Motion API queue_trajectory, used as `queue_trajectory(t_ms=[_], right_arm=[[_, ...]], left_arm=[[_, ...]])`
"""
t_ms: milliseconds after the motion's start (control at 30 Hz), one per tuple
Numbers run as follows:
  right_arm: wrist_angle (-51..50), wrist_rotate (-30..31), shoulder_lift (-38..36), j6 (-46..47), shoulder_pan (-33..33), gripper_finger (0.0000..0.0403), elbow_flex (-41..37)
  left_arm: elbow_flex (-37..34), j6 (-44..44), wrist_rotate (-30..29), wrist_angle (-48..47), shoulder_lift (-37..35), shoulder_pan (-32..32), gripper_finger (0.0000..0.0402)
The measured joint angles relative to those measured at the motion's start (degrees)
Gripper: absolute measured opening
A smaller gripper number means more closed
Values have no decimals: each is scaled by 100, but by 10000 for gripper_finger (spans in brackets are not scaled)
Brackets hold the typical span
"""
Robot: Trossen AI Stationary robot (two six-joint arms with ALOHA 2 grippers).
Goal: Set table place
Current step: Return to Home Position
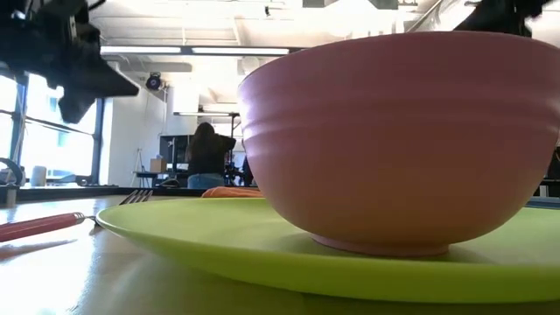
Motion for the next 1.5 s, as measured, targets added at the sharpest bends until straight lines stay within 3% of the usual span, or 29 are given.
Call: queue_trajectory(t_ms=[233, 433, 1000, 1167, 1300, 1500], right_arm=[[2314, -175, -2123, -1165, -259, 0, -2223], [2631, -514, -3313, -1363, -495, 0, -3034], [2390, -1224, -3306, -1469, -824, 0, -3120], [2386, -1171, -3306, -1663, -863, 0, -3120], [2787, -1152, -3312, -1946, -951, 0, -3310], [4653, -1606, -3319, -2405, -1105, 0, -4293]], left_arm=[[-593, 24, -59, 331, -276, 0, 0], [-594, 242, -118, 121, -277, 0, 0], [-577, 638, -48, -4, -304, 7, 0], [-577, 817, 16, 8, -304, 394, 0], [-577, 1017, 731, 47, -304, 993, 0], [-577, 1095, 1747, 48, -304, 1892, 0]])
